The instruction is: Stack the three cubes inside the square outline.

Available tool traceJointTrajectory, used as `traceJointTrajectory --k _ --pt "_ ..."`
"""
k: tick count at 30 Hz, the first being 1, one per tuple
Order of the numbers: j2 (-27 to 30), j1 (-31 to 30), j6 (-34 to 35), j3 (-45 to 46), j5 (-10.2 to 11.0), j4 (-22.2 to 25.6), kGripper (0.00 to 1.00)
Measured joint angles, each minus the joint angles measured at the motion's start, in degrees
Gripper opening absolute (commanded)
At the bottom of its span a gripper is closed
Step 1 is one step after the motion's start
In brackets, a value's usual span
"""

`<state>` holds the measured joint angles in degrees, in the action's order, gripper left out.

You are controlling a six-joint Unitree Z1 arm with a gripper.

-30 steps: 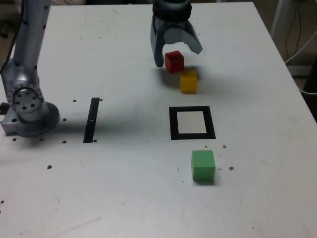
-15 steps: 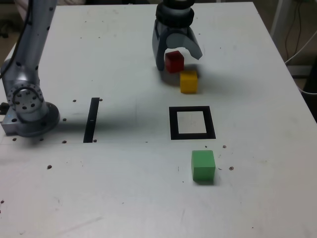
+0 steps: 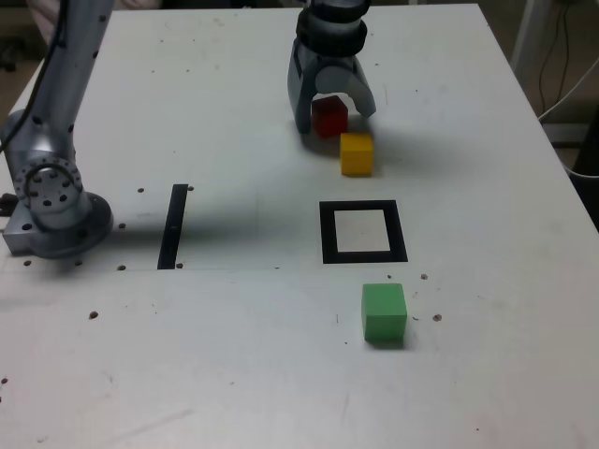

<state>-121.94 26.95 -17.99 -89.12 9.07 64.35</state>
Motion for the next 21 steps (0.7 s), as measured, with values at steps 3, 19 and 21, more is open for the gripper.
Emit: traceJointTrajectory --k 3,19,21 --pt "-0.1 0.2 -0.2 -0.2 0.0 0.0 0.74" --pt "-0.6 0.4 -0.5 -0.4 0.0 0.3 0.53" --pt "-0.7 0.4 -0.5 -0.4 0.0 0.2 0.46"
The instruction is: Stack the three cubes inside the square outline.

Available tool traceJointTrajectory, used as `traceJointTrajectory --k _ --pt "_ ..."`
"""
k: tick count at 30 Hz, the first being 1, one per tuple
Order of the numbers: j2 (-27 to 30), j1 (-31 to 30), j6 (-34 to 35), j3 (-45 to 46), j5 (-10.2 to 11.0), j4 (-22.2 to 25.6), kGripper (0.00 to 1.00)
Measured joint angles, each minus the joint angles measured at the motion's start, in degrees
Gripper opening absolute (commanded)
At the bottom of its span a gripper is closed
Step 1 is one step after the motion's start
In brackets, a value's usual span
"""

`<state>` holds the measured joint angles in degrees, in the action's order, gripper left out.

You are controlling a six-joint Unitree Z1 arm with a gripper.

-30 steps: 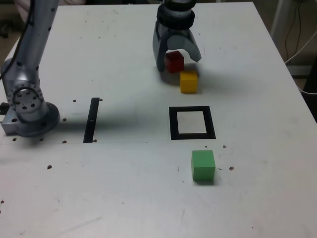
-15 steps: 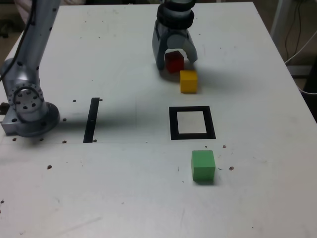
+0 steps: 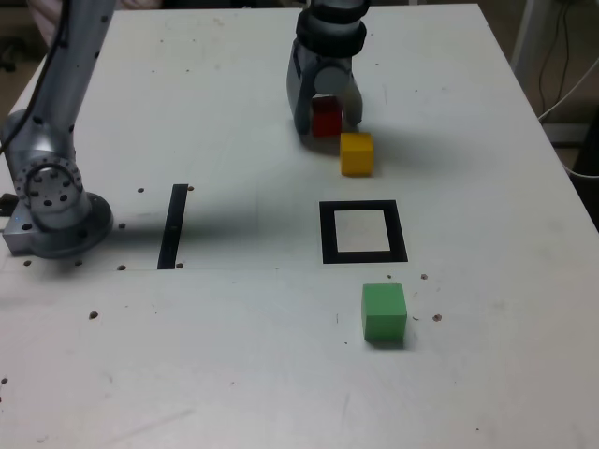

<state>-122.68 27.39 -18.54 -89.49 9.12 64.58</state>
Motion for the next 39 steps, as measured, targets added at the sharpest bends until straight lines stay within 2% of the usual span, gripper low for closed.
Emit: traceJointTrajectory --k 4,12,15,18,20,22,27,34,39 --pt "0.0 0.0 0.0 0.0 0.0 -0.4 0.34" --pt "1.7 -0.2 0.0 0.0 0.5 0.5 0.29" --pt "5.3 -2.0 0.0 -1.1 1.7 4.0 0.29" --pt "7.6 -3.9 0.1 -2.6 2.0 6.2 0.29" --pt "9.3 -5.7 0.5 -3.7 2.1 9.3 0.29" --pt "12.3 -7.5 1.0 -4.4 1.0 11.4 0.29" --pt "18.0 -11.2 2.7 -3.3 -1.6 12.0 0.29" --pt "23.7 -19.5 9.6 2.6 -2.3 12.0 0.29" --pt "24.5 -27.5 17.0 6.7 -2.7 10.6 0.29"
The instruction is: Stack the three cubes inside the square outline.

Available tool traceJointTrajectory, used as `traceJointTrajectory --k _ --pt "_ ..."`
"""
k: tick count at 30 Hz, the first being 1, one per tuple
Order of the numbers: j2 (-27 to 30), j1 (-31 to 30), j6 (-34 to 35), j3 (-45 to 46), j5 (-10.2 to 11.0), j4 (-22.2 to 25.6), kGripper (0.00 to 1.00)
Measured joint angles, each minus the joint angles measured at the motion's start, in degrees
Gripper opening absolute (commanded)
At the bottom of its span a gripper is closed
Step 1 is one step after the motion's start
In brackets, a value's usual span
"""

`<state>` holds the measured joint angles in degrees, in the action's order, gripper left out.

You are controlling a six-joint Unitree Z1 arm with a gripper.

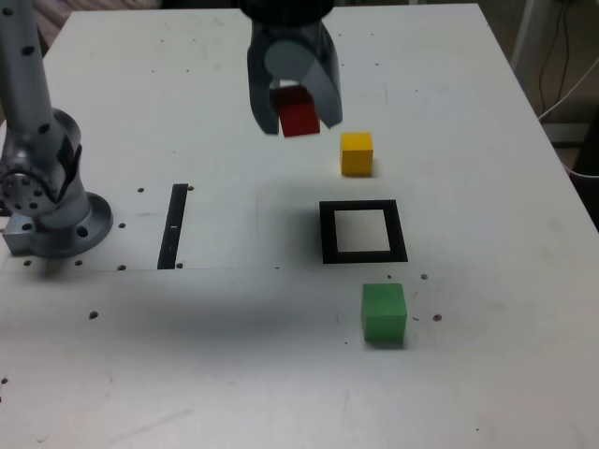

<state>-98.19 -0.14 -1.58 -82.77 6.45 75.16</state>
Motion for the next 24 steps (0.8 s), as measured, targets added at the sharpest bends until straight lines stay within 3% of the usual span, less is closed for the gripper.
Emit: traceJointTrajectory --k 8,24 --pt "-0.3 -5.6 7.4 4.2 -1.2 -4.0 0.29" --pt "-6.6 -5.6 8.1 5.5 -2.8 -9.4 0.29"
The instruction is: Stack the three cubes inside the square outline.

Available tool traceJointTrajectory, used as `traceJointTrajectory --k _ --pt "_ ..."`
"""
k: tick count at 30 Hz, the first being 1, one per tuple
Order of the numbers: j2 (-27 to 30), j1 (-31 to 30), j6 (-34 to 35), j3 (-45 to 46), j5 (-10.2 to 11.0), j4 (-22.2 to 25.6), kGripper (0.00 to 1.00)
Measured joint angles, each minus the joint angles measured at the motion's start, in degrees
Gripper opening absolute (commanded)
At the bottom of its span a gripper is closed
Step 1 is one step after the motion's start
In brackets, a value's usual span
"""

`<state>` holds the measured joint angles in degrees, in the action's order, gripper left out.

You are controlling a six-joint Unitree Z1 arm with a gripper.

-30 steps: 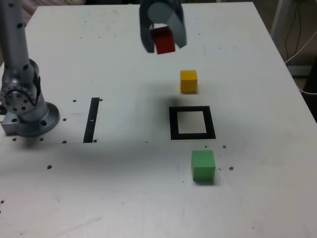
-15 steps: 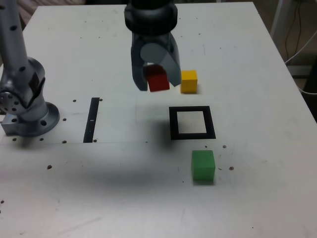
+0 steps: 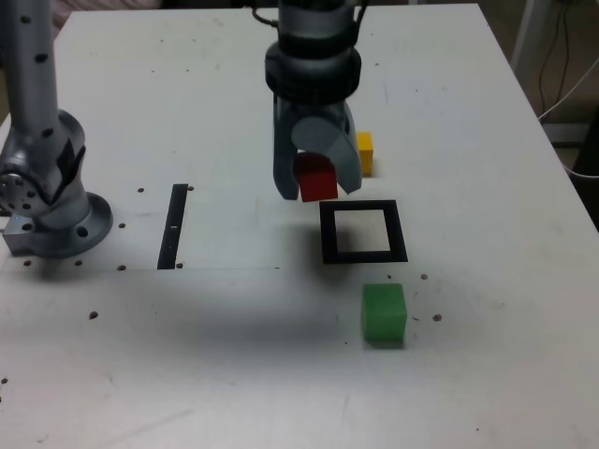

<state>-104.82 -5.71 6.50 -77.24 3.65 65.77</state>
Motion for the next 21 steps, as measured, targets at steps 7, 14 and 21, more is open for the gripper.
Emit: traceJointTrajectory --k 7,14,21 --pt "-4.2 0.2 0.2 -0.7 0.0 -3.2 0.30" --pt "-6.2 0.0 0.4 -1.9 0.3 -4.1 0.30" --pt "-6.8 0.0 0.6 -1.9 0.3 -5.2 0.30"
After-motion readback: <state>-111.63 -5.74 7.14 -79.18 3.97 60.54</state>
